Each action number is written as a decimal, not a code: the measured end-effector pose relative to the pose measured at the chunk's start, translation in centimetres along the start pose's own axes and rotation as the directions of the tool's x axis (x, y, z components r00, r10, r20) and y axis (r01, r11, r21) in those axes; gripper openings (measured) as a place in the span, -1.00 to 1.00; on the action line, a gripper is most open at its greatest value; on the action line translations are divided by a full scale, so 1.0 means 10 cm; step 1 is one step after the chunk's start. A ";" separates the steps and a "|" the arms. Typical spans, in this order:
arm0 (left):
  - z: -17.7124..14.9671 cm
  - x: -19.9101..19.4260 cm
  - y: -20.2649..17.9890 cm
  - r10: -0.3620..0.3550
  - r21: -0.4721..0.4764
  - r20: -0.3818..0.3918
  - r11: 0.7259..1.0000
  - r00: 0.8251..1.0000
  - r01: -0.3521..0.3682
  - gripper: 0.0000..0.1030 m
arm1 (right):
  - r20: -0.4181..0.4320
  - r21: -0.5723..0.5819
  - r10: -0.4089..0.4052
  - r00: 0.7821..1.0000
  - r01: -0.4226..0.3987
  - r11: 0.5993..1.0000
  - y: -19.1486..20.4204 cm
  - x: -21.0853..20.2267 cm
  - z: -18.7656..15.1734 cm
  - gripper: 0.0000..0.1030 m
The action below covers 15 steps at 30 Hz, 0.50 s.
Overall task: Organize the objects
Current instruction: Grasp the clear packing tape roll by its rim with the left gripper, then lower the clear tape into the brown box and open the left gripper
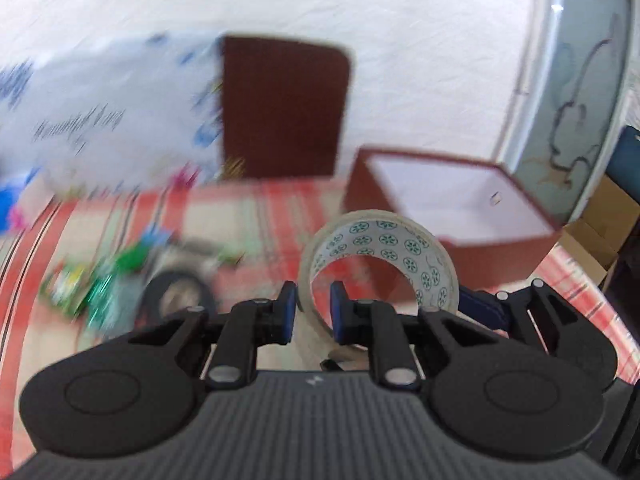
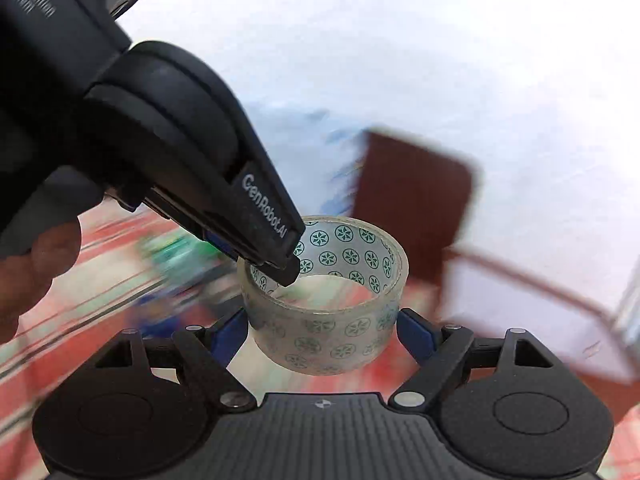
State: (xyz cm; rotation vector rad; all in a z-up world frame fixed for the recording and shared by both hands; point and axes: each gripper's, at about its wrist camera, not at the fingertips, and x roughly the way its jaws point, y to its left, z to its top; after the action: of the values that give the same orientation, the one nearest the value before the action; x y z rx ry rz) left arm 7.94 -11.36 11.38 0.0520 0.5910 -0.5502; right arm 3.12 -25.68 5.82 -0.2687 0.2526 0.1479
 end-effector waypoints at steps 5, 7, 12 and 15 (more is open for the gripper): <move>0.53 0.57 -0.61 -0.056 0.079 0.034 0.995 0.998 0.053 -0.61 | 0.020 0.072 -0.120 0.993 0.119 0.990 -0.80 0.27 0.08 0.58; 0.65 0.81 -0.80 -0.055 0.103 0.025 0.993 0.998 0.052 -0.61 | 0.003 0.095 -0.145 0.989 0.144 0.985 -1.04 0.43 0.05 0.58; 0.76 1.41 -1.03 0.006 0.130 -0.033 0.992 0.999 -0.002 -0.52 | -0.059 0.138 -0.134 0.989 0.141 0.980 -1.41 0.85 -0.11 0.58; 0.72 1.61 -1.03 0.048 0.139 -0.086 0.990 0.995 -0.036 -0.37 | -0.074 0.165 -0.133 0.988 0.144 0.976 -1.49 0.98 -0.17 0.62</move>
State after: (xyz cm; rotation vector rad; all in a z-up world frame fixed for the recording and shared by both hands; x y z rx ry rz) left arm 17.56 -29.35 9.75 0.2200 0.6367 -0.5495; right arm 14.73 -39.30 5.23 -0.1204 0.3060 -0.0203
